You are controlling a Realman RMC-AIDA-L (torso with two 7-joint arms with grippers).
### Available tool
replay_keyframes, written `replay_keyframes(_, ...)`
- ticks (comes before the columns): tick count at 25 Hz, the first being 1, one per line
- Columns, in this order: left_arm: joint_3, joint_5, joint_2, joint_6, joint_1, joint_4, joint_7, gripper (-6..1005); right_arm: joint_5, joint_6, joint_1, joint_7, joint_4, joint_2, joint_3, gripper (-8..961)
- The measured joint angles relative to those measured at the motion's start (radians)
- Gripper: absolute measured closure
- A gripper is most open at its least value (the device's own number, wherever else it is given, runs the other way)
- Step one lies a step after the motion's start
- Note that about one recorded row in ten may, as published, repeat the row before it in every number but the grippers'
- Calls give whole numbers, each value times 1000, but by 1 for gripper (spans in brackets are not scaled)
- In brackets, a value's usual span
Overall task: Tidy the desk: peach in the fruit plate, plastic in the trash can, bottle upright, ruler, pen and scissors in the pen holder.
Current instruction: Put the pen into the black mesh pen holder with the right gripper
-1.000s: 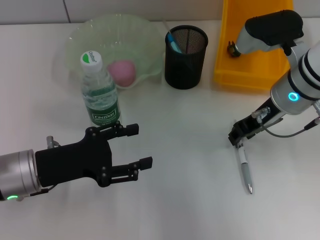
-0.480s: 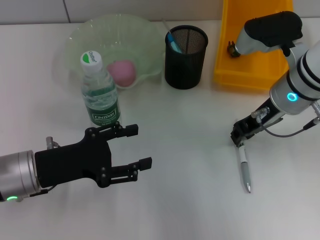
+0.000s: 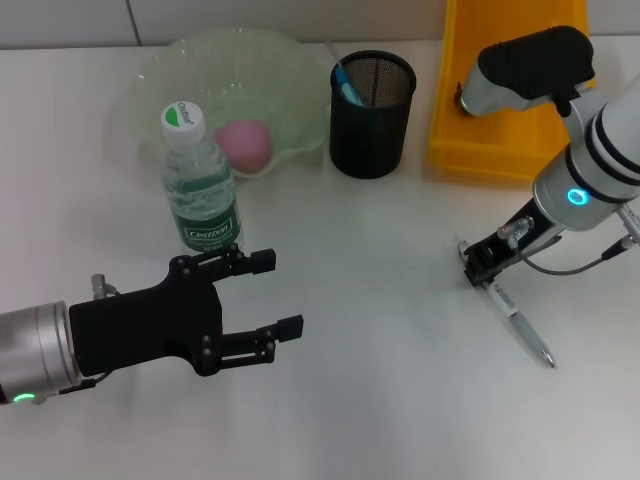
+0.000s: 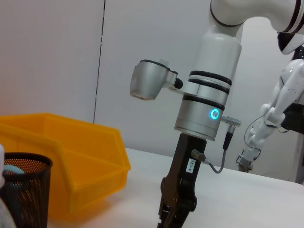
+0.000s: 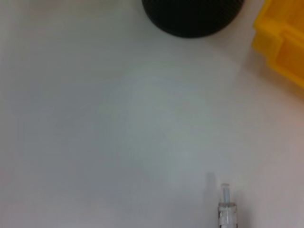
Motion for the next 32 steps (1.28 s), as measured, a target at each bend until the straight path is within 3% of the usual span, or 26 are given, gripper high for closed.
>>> replay_keyframes(4,0,0,0,0,0,0,0,197,1,-8,-38,-1,-83,0,-1,818)
replay_keyframes(9,-3,0,0,0,0,0,0,197,9,-3,-130,-1,-295,0,14,832)
replay_keyframes(10,-4,0,0,0,0,0,0,197,29,33,-176,-13,-390,-1,33,832)
replay_keyframes(11,-4,0,0,0,0,0,0,197,29,33,-176,-13,-390,-1,33,832)
replay_keyframes(12,-4,0,0,0,0,0,0,197,90,116,-242,-59,-500,-1,63,832)
replay_keyframes(13,-5,0,0,1,0,0,0,197,90,116,-242,-59,-500,-1,63,832)
replay_keyframes(15,-6,0,0,0,0,0,0,197,199,240,-314,-151,-580,-2,84,832)
replay_keyframes(18,-7,0,0,0,-1,0,0,197,489,505,-414,-431,-605,-2,82,832)
replay_keyframes(19,-7,0,0,0,-2,0,0,197,610,592,-435,-558,-584,-1,72,833)
replay_keyframes(20,-8,0,0,0,-3,0,0,197,855,725,-446,-852,-498,-1,47,833)
replay_keyframes(21,-8,0,0,0,-3,0,0,197,855,725,-446,-852,-498,-1,47,833)
replay_keyframes(22,-8,0,0,-1,-3,0,0,197,1116,794,-423,-1161,-384,0,29,833)
replay_keyframes(23,-9,0,0,-2,-3,0,0,197,1116,794,-423,-1161,-384,0,29,833)
replay_keyframes(24,-9,0,0,-4,-4,0,0,197,1266,802,-400,-1325,-304,0,24,833)
replay_keyframes(25,-9,0,0,-9,-6,0,-1,197,1513,761,-341,-1616,-130,-1,27,833)
replay_keyframes(26,-9,0,0,-9,-6,0,-1,197,1513,761,-341,-1616,-130,-1,27,833)
replay_keyframes(27,-9,0,0,-12,-8,0,-4,197,1716,683,-283,-1870,43,0,30,833)
replay_keyframes(30,-9,0,0,-13,-9,0,-8,197,1944,562,-198,-2173,280,1,31,833)
replay_keyframes(31,-9,0,0,-13,-9,0,-8,197,1944,562,-198,-2173,280,1,31,833)
replay_keyframes(32,-9,0,0,-13,-9,0,-9,197,2012,522,-155,-2285,397,0,29,833)
